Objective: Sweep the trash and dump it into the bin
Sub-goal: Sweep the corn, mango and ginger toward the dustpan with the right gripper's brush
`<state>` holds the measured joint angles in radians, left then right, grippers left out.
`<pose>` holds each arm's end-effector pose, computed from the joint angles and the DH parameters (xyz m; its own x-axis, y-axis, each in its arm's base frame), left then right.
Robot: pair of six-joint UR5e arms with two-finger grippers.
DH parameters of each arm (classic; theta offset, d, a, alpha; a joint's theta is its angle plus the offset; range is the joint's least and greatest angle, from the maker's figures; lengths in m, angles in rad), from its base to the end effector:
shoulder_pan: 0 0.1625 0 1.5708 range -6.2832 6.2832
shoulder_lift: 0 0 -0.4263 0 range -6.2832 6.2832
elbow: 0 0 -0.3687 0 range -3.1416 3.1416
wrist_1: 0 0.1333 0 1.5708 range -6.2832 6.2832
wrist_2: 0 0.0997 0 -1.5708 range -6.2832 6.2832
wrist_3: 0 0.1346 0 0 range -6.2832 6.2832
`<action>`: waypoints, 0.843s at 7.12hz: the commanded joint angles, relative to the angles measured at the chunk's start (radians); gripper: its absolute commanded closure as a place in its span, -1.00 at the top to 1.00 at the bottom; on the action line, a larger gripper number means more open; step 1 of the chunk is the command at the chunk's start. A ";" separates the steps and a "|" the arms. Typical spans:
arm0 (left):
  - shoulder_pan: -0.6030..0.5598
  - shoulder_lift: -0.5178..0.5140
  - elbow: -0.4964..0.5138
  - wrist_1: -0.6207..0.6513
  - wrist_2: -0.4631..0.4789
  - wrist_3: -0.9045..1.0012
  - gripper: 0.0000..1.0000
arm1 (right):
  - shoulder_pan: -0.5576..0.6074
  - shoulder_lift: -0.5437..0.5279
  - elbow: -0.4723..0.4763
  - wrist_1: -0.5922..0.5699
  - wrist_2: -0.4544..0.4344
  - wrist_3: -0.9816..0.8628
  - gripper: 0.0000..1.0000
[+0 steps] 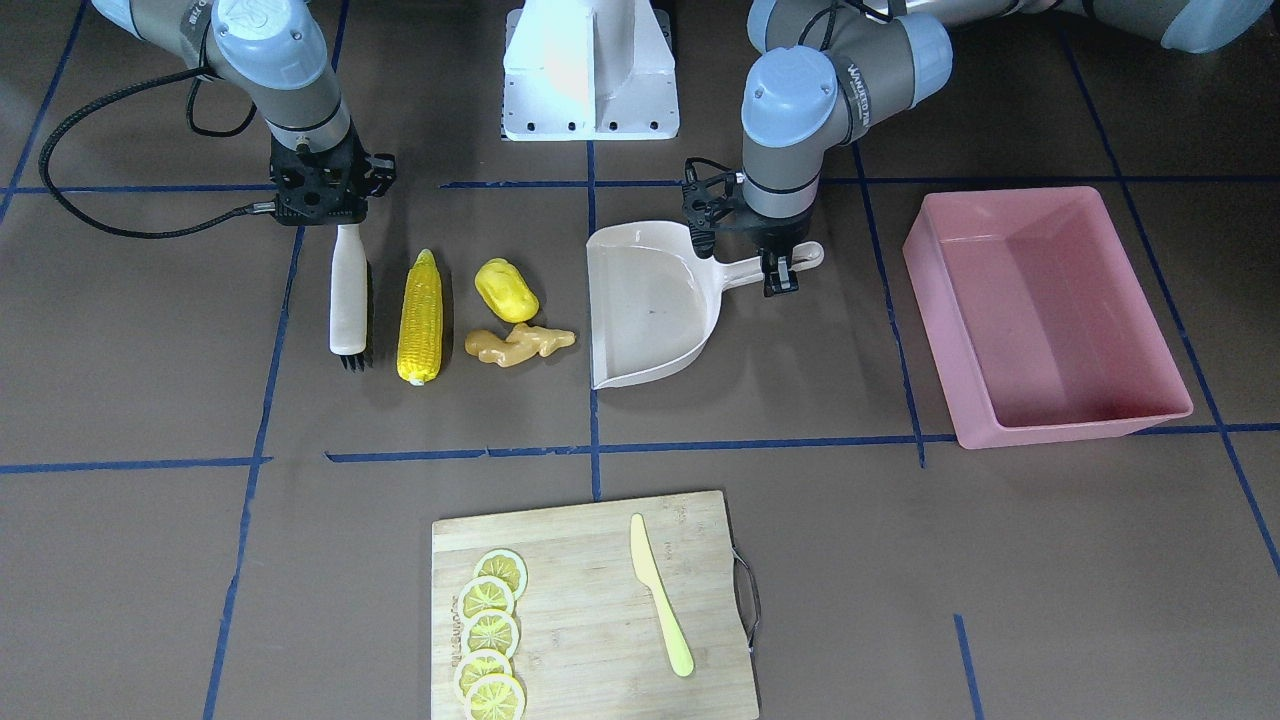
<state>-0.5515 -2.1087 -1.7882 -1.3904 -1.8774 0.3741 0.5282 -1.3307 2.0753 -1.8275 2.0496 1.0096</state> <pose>0.4968 -0.4144 0.3293 0.0736 0.9966 -0.0371 -0.7968 0.0812 0.5987 -0.4102 -0.3219 0.3855 0.7847 -0.0890 0.6134 0.1853 0.9781 -0.0951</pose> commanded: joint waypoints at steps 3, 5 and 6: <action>-0.001 -0.022 0.018 0.033 0.000 0.005 -1.00 | -0.002 0.002 0.003 0.000 0.001 0.000 -1.00; -0.002 -0.024 0.015 0.034 -0.002 0.006 -1.00 | -0.034 0.005 -0.006 0.000 -0.006 0.001 -1.00; -0.002 -0.025 0.016 0.034 0.000 0.006 -1.00 | -0.048 0.025 -0.020 0.000 -0.028 0.003 -1.00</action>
<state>-0.5532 -2.1320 -1.7721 -1.3570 -1.8782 0.3802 0.4975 -1.3215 2.0684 -1.8270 2.0398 1.0111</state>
